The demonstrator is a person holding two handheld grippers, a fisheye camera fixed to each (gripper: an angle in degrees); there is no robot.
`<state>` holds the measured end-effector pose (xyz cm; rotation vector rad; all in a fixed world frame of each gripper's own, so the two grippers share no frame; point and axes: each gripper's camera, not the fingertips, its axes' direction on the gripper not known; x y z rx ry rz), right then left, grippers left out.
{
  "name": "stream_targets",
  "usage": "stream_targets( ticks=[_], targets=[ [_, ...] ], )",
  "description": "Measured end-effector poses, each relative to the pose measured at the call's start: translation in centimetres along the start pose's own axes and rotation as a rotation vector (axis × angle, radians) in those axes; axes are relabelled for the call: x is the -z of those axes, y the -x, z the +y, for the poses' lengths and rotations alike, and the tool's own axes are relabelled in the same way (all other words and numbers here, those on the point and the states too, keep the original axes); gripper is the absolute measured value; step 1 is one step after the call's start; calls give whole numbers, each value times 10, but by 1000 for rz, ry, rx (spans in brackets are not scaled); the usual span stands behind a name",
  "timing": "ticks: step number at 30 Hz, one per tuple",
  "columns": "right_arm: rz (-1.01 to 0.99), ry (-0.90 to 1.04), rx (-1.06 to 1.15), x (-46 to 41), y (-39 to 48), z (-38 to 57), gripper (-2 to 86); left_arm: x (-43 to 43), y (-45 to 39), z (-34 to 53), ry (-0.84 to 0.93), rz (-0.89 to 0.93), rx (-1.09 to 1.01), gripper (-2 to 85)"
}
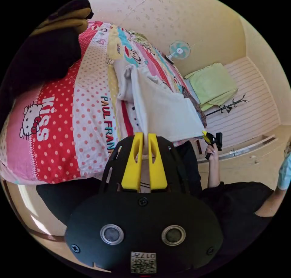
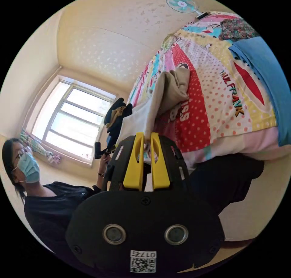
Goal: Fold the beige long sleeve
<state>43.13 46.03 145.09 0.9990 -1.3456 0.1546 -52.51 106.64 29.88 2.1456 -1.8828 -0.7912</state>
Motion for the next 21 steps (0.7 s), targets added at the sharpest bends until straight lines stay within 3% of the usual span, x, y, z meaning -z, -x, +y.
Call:
stream_targets(
  ticks=[3,6,13,17,21],
  targets=[
    [-130,-33,98,55,42,15,31,66,-42,19,-46,185,-219,30],
    [-340,22,87,92,49,39,29,110,-58,51,-33,225,-353,29],
    [-428,-15,57,124,58,103,28,130,-61,115,-21,370,-276,27],
    [-310,-64,71,120,50,74,30,123,-54,80,-39,347,-265,27],
    [-121,-40,153,69,42,-32,36,100,-26,-29,-92,155,-273,30]
  ],
)
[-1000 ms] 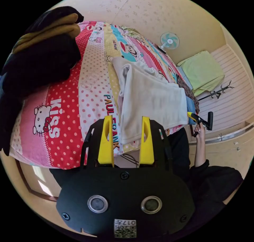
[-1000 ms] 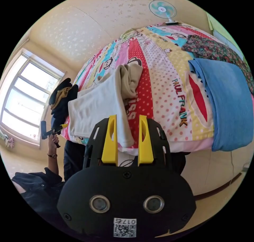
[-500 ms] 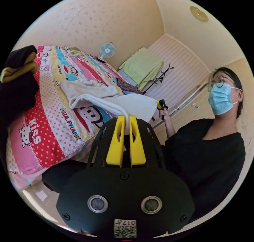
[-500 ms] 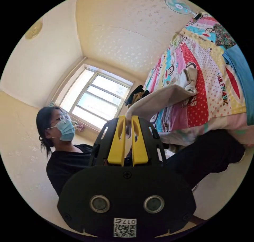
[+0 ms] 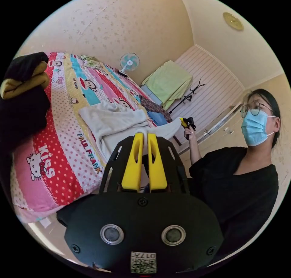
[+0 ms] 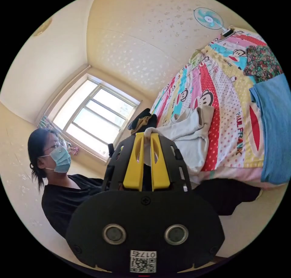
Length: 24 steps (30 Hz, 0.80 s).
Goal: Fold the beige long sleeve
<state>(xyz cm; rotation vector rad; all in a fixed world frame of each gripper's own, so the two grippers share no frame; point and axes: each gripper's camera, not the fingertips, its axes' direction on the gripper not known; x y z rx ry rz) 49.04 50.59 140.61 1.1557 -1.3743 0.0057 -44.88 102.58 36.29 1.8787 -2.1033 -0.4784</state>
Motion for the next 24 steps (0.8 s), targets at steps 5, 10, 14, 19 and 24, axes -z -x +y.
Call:
stream_targets(
  ticks=[5,10,14,19,24],
  targets=[
    [226,-100,-47,-87,-62,-119,74,-37,94,-104,-143,-84,176,92],
    [278,-78,-86,-167,-70,-114,90,-69,114,-93,-229,-185,315,138],
    [593,48,-75,-229,-84,-62,44,-153,132,-50,137,-423,374,107],
    [811,111,-59,-259,-88,-34,13,-147,152,7,52,-300,506,98],
    [873,-75,197,-284,-9,-18,6,-118,138,23,-128,-232,451,133]
  ],
)
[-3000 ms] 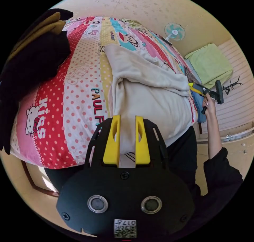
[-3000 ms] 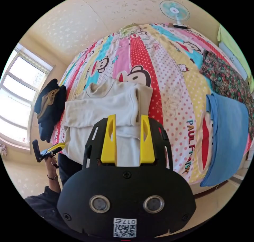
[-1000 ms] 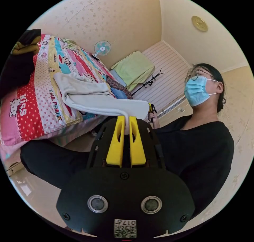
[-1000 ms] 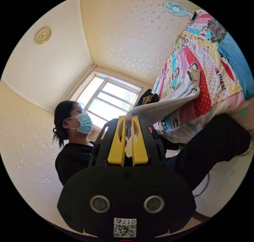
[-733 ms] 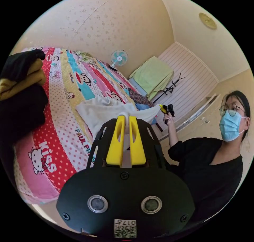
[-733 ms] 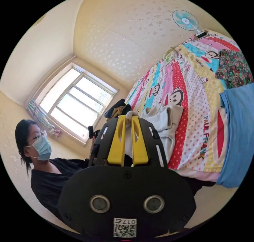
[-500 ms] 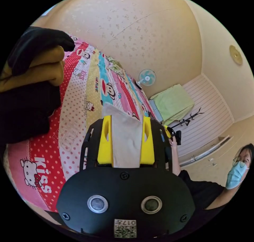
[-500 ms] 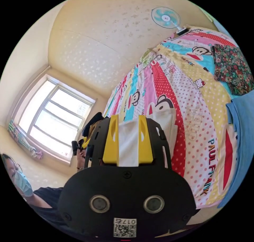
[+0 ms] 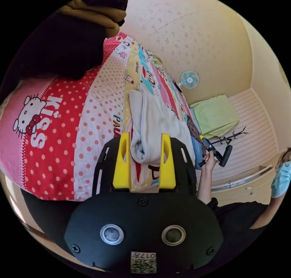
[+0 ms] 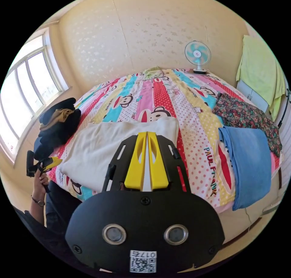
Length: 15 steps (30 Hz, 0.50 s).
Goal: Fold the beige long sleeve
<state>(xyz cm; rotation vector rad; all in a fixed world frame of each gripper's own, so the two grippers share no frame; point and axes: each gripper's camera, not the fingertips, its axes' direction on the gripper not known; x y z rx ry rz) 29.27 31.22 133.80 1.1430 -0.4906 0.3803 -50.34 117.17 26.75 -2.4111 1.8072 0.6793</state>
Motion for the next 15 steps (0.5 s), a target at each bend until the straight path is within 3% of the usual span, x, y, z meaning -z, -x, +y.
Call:
stream_targets(
  ticks=[5,7,9,12,15],
  targets=[
    [-131,-10,4,-27,27,25,5,-56,6,-17,200,6,-47,38],
    [-154,46,-12,-39,30,39,5,-45,16,-10,168,79,-14,33],
    [-150,-16,-18,-32,34,61,5,-16,29,7,120,101,18,29],
    [-83,-195,12,-16,41,79,4,-13,44,39,137,93,78,47],
    [-13,-158,81,-32,47,76,5,-9,61,70,70,142,191,120]
  ],
)
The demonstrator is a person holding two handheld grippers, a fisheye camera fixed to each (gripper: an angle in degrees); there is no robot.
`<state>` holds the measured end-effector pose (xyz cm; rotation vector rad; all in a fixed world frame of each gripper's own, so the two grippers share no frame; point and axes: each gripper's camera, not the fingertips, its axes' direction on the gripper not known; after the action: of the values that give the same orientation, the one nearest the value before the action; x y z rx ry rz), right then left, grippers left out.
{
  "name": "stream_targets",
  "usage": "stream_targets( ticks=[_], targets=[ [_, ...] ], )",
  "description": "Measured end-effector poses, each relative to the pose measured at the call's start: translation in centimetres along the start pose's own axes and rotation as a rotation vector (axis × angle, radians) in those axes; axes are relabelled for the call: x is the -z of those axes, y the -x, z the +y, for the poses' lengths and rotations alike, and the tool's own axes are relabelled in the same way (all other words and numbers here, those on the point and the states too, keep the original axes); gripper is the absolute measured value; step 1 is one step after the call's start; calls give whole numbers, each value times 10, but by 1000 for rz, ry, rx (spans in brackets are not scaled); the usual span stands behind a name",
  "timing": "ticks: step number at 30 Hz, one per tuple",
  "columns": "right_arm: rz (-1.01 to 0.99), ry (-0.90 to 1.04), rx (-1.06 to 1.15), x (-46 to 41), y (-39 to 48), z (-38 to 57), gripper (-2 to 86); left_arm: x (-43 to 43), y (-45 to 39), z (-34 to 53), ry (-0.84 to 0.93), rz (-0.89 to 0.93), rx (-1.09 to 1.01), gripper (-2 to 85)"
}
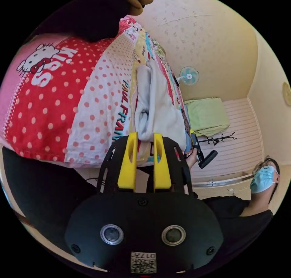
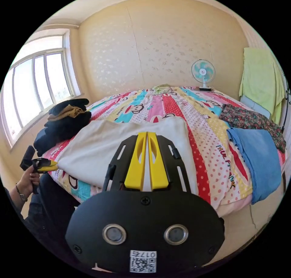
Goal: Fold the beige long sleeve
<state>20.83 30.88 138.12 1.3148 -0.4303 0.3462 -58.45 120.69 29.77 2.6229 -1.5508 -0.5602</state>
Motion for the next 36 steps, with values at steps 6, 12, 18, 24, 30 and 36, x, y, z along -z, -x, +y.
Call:
stream_targets(
  ticks=[6,12,18,24,30,36],
  targets=[
    [-18,306,50,-61,-14,7,5,-15,19,18,-78,107,125,139],
    [-107,312,-42,-46,-36,5,6,-51,-33,-22,-111,402,-10,57],
    [101,-57,-214,41,-74,7,6,-177,-226,-18,222,289,-515,60],
    [171,-167,-411,85,-126,25,13,-307,-273,46,567,277,-665,109],
    [-131,-198,-378,98,-158,14,46,-267,-234,63,399,103,-649,121],
    [-116,371,-134,22,-159,-16,13,-187,-156,48,73,-93,-391,166]
  ],
)
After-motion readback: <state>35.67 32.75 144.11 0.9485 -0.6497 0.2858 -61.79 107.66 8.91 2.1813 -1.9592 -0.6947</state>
